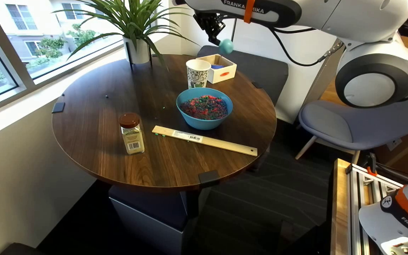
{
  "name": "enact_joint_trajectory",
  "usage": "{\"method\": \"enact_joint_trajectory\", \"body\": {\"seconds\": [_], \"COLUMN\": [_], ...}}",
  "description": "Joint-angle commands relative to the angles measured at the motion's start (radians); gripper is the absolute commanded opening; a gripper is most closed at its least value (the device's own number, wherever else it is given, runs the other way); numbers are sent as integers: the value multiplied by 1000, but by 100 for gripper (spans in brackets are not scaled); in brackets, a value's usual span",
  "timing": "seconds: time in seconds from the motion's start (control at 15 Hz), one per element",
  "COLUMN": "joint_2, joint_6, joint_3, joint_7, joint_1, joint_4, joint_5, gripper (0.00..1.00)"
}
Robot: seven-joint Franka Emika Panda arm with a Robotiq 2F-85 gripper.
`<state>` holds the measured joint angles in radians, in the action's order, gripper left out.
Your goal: Use the blue measuring spoon to place cereal from the blue bowl into the box.
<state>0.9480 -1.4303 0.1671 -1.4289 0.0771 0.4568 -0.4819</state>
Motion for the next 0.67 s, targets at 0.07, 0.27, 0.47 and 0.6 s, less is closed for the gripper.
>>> {"method": "enact_joint_trajectory", "body": {"seconds": [0.07,0.27,0.47,0.6], "joint_2": [-8,-5,-2,0], "joint_6": [25,18,19,23], "joint_3": [24,34,46,54], "joint_7": [-115,-165,-201,-215], "joint_1": [15,20,28,34], "joint_4": [11,5,4,4], "joint_5": [-10,-16,-21,-26], "gripper": [3,3,3,3]}}
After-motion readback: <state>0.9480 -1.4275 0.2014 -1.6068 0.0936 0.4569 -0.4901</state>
